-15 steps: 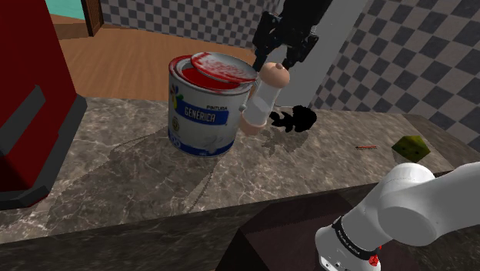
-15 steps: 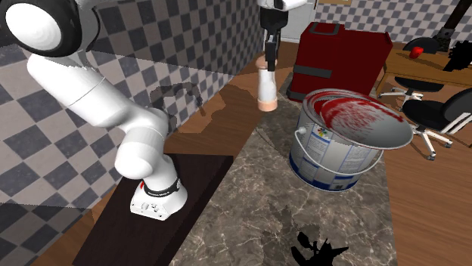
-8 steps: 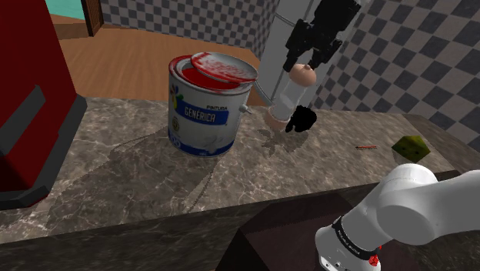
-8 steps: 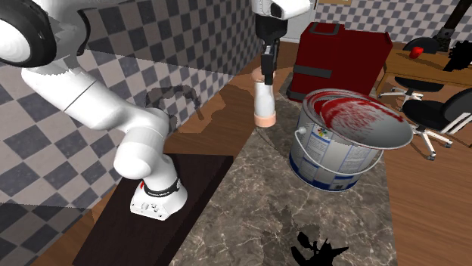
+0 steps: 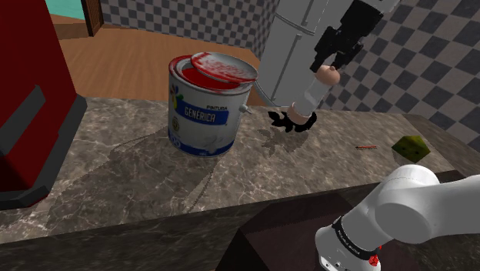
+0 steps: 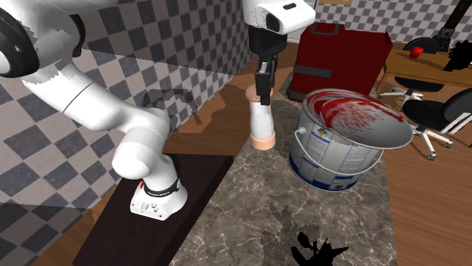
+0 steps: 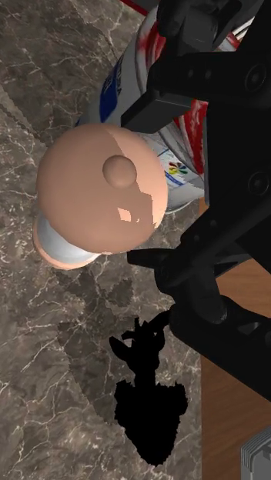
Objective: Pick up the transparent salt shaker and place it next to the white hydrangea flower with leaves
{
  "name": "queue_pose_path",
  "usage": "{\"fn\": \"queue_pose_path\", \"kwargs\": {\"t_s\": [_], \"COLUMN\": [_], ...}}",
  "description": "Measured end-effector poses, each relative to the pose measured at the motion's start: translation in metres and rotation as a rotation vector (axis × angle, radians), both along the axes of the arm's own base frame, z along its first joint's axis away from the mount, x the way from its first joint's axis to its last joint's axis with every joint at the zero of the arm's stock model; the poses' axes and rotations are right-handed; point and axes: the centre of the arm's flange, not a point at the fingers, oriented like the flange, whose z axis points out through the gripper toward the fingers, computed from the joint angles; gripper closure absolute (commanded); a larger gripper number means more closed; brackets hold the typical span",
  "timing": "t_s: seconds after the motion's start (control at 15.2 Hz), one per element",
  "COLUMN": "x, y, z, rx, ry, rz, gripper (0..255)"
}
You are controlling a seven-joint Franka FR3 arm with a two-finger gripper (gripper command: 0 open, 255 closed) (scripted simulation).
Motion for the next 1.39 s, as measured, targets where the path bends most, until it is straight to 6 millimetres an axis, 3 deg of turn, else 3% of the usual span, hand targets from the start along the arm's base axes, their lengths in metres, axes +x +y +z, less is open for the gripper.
{"fn": "queue_pose_path", "kwargs": {"t_s": [1.25,1.39], "x": [-0.040,-0.044], "y": [-0.251,-0.261], "z": [-0.001,-0.006], "rx": [0.001,0.001], "ry": [0.000,0.000], "rz": [0.000,0.001], "gripper": [255,255]}}
